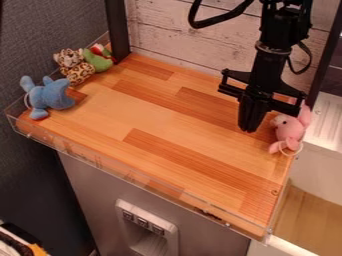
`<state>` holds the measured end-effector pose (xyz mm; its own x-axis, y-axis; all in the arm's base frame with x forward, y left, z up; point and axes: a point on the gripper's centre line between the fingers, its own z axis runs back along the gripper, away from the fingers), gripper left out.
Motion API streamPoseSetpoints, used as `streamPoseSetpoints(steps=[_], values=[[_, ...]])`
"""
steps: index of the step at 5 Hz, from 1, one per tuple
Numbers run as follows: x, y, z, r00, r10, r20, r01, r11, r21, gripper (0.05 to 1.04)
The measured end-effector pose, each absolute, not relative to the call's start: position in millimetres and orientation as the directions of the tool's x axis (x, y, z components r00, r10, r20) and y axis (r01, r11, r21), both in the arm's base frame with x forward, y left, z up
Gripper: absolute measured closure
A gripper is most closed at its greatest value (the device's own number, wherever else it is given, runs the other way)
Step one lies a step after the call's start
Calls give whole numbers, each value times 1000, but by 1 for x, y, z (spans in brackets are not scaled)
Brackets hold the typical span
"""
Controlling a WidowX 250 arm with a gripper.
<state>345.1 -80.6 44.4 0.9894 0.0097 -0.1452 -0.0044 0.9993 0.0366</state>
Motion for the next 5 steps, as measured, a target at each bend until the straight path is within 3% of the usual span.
streamPoseSetpoints(steps=[1, 2, 3, 4, 5], values=[[349, -64, 43, 990, -26, -138, 30, 999, 26, 843], [362, -23, 42, 990, -50, -134, 52, 999, 15, 597], [376, 15, 36, 986, -99, -134, 100, 995, 3, 269], [389, 61, 33, 988, -93, -127, 93, 996, -8, 83], [391, 108, 33, 988, -80, -129, 78, 997, -20, 83]])
